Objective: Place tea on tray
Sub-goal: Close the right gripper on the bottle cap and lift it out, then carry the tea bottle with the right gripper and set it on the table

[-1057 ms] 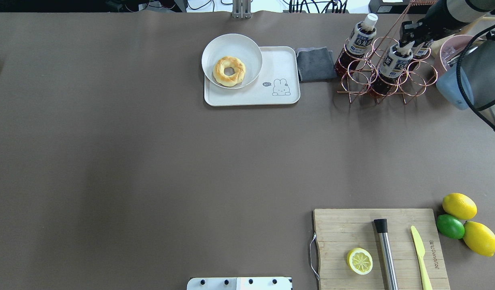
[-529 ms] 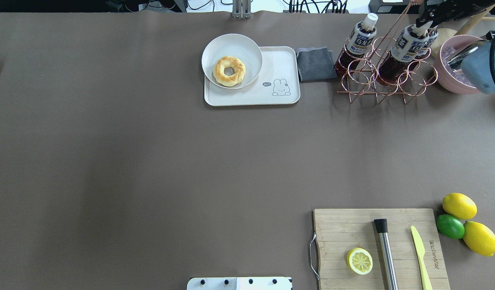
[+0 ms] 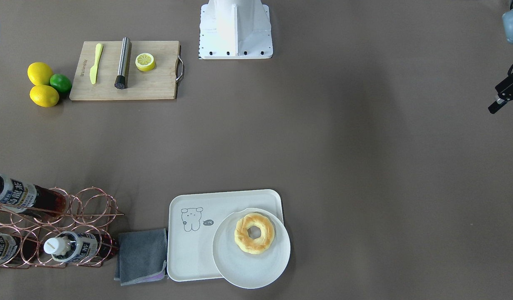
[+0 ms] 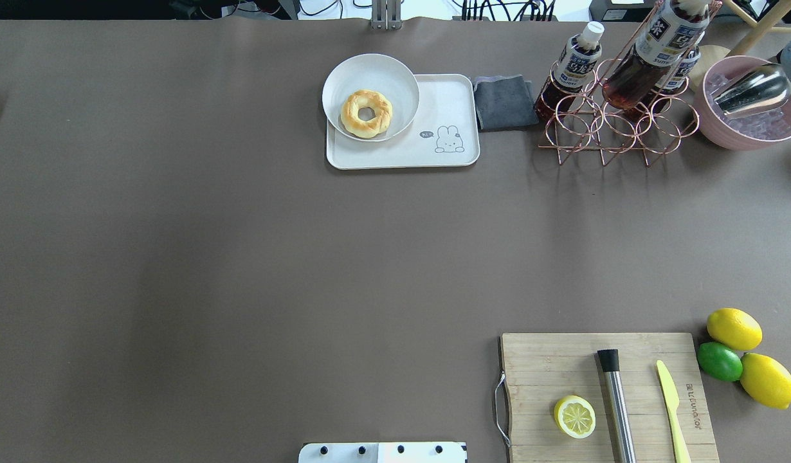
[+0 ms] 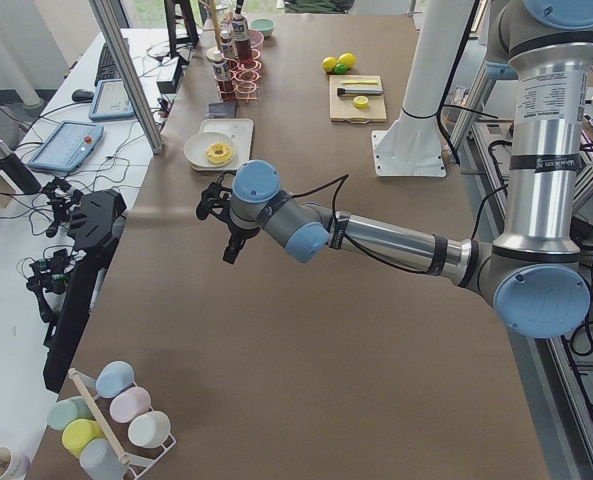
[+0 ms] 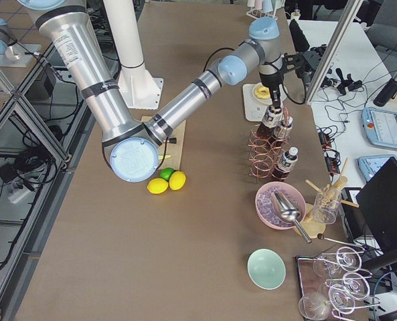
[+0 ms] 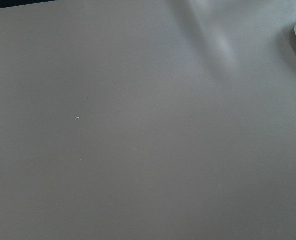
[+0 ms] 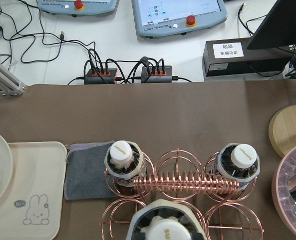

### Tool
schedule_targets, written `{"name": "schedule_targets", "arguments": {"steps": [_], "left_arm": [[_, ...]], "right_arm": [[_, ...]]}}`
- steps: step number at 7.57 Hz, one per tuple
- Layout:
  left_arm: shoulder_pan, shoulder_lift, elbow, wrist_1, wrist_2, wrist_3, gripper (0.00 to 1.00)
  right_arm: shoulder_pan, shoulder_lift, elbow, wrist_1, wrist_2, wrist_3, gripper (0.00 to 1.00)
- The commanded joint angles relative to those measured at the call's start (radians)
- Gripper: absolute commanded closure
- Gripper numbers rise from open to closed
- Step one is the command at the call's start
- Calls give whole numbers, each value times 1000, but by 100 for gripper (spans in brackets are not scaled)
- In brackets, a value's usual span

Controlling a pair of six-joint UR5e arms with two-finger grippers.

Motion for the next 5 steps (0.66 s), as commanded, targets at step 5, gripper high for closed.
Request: {"name": "schedule_targets", "arguments": {"steps": [5], "left_arm": [[16, 2, 1, -16, 0, -7, 1]], "right_arm": [[-577, 299, -17, -137, -363, 556, 100]]}}
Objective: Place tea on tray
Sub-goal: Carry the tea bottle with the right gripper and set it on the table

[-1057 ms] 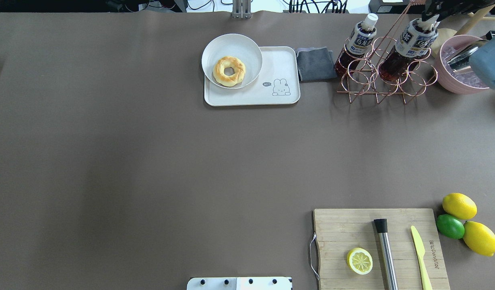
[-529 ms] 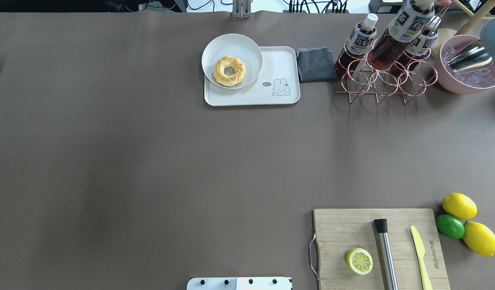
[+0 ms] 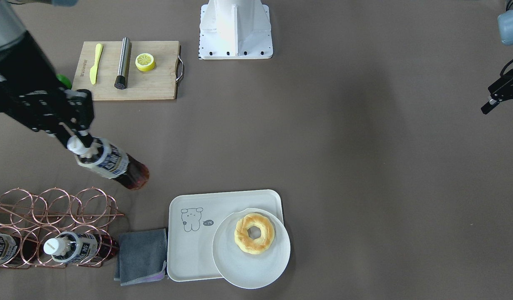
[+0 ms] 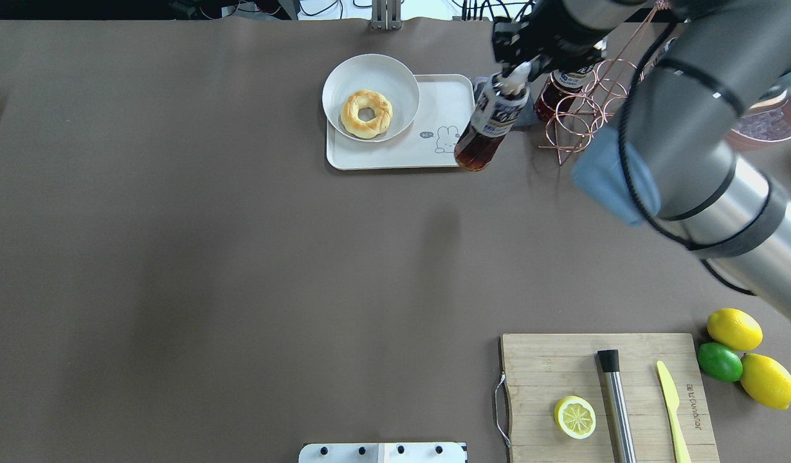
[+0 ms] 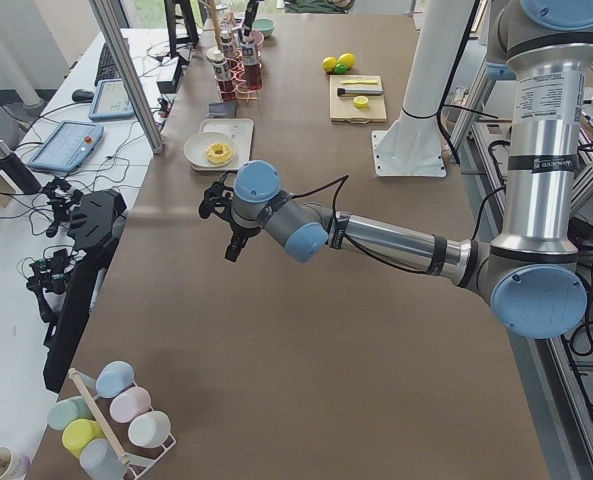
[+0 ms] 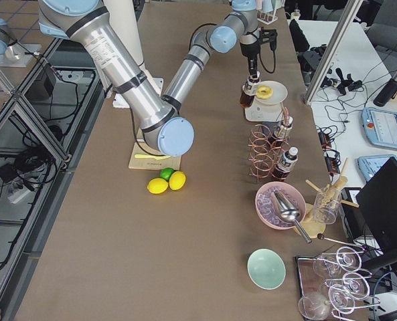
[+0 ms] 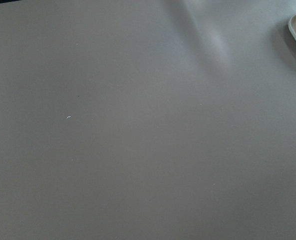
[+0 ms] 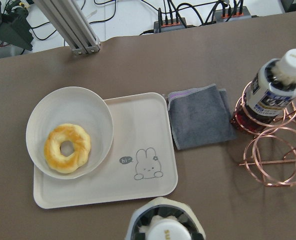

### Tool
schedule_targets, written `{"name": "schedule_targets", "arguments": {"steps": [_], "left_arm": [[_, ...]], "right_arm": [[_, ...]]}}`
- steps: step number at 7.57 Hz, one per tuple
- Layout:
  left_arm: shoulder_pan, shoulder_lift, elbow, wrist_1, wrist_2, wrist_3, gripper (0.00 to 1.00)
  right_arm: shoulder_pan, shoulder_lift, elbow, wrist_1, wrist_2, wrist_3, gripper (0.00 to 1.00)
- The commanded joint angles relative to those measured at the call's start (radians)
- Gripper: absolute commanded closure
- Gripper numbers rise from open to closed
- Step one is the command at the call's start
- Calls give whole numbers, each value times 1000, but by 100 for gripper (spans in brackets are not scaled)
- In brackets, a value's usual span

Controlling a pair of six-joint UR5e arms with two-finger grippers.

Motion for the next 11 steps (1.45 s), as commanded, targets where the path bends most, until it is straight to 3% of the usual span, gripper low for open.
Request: {"name": "schedule_targets", "arguments": {"steps": [1, 4, 11], "left_arm": [[0, 0, 0, 0, 0, 0, 1], [0, 2, -3, 0, -2, -2, 1], [0, 0, -5, 0, -3, 0, 1]], "right_arm": [[-302, 125, -30, -79, -250, 221, 100], [-459, 205, -84, -124, -403, 298, 100], [-518, 202, -92, -136, -497, 302, 100]]}}
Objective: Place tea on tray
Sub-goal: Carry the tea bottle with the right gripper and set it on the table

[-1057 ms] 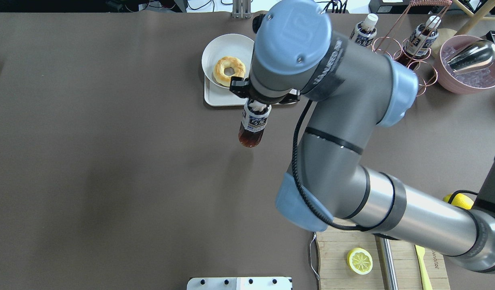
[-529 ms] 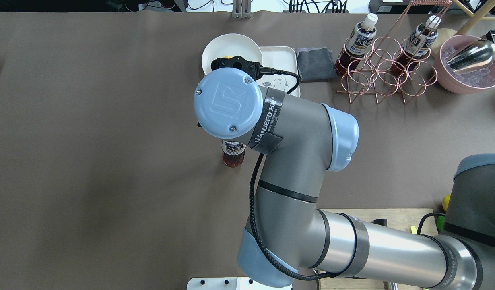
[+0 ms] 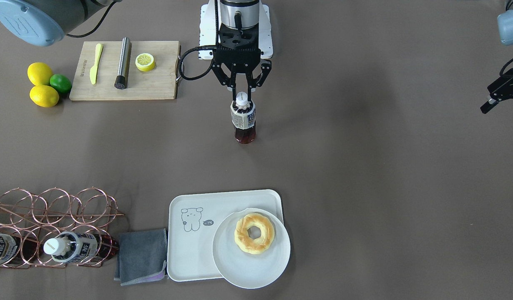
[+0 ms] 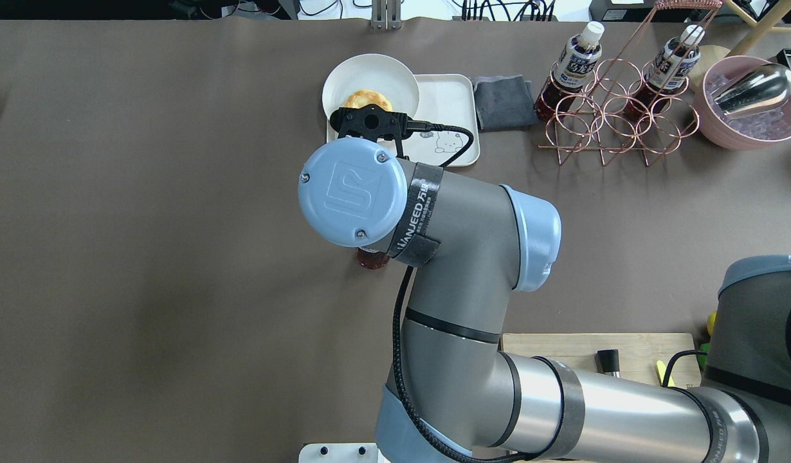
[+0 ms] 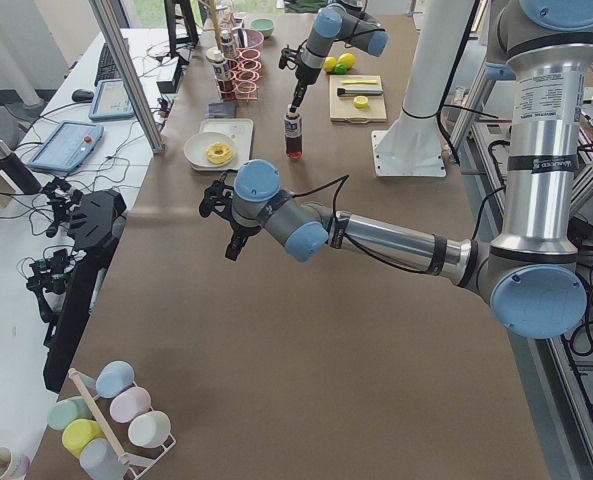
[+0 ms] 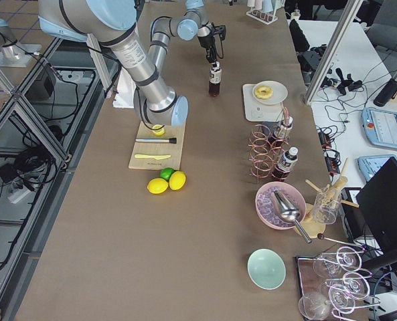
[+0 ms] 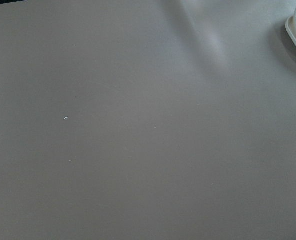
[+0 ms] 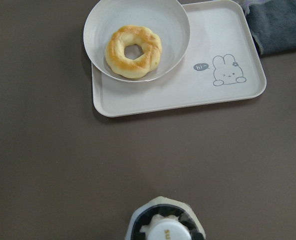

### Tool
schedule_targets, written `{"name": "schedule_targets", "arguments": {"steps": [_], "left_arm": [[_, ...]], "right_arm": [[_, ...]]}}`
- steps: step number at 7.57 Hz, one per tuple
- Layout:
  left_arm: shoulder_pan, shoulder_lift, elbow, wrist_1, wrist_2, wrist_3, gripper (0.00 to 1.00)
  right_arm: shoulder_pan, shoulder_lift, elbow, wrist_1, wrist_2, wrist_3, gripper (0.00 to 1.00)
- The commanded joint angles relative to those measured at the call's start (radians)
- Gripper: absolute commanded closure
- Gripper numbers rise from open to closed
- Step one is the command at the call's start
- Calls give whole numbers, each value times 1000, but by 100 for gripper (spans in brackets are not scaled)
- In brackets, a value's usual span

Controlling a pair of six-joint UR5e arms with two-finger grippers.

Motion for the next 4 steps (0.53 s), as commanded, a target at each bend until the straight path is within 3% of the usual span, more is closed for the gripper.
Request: {"name": "schedule_targets", "arguments": {"steps": [1, 3, 4], "left_arm": [[0, 0, 1, 0, 0, 0, 1], [0, 0, -1, 0, 0, 0, 1], [0, 0, 1, 0, 0, 0, 1]], "right_arm": [[-11, -6, 0, 1, -14, 1, 100], [-14, -9, 2, 1, -16, 1, 100], [-14, -9, 5, 2, -16, 1, 77]]}}
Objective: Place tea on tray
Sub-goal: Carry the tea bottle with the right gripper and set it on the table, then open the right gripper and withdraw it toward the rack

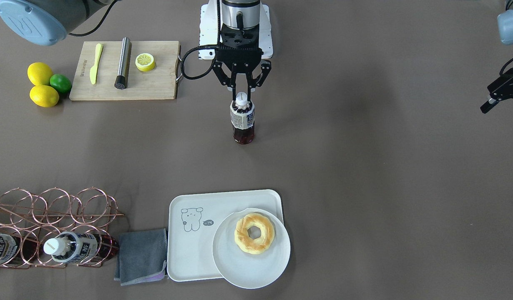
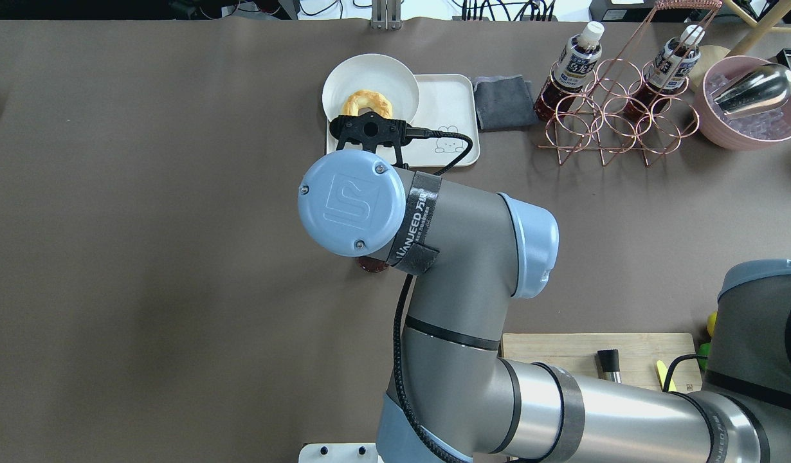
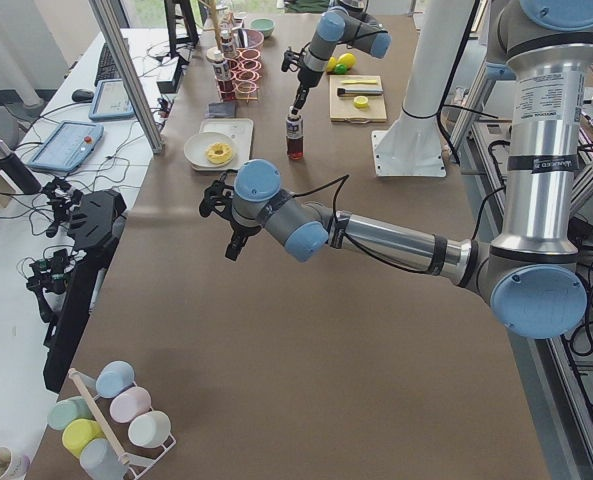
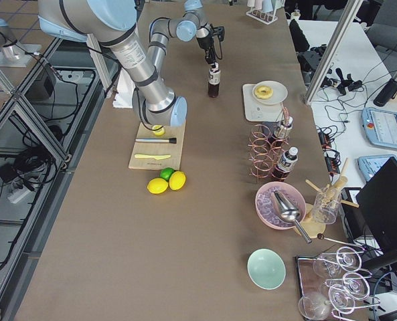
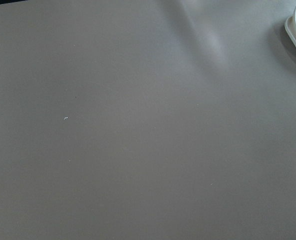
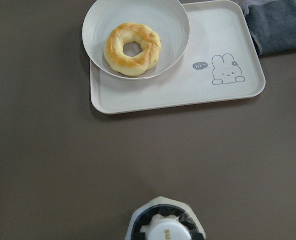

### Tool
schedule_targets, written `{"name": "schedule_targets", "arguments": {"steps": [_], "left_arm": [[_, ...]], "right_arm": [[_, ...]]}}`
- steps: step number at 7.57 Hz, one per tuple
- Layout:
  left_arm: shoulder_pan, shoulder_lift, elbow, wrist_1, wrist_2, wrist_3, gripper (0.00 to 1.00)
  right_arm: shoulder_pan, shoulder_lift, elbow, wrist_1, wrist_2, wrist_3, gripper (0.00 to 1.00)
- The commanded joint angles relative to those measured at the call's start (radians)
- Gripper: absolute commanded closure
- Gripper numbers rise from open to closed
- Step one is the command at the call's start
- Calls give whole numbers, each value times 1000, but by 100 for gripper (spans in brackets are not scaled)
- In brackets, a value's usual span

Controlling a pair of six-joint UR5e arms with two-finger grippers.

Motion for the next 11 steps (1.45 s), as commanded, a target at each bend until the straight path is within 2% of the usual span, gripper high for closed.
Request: {"name": "schedule_targets", "arguments": {"steps": [1, 3, 5, 7, 8, 9, 10, 11], "left_arm": [[0, 0, -1, 0, -1, 0, 1], [0, 0, -1, 0, -1, 0, 1], [0, -5, -6, 5, -10, -8, 1], [29, -47, -35, 8, -24, -127, 1], [87, -72, -56, 8, 4, -205, 1], [160, -109, -84, 9, 65, -315, 1], [246, -148, -104, 11, 138, -412, 1], [327, -214, -105, 20, 185, -522, 1]], "right_arm": [[-1, -2, 7, 2, -3, -1, 1], [-1, 3, 12, 2, 2, -1, 0], [39, 3, 56, -5, 29, -9, 0], [202, -28, 62, -9, 252, -73, 0], [288, -89, 62, -3, 343, -175, 0], [341, -171, 64, 23, 371, -316, 0], [387, -251, 62, 76, 387, -390, 0], [448, -337, 65, 137, 440, -456, 0]]}}
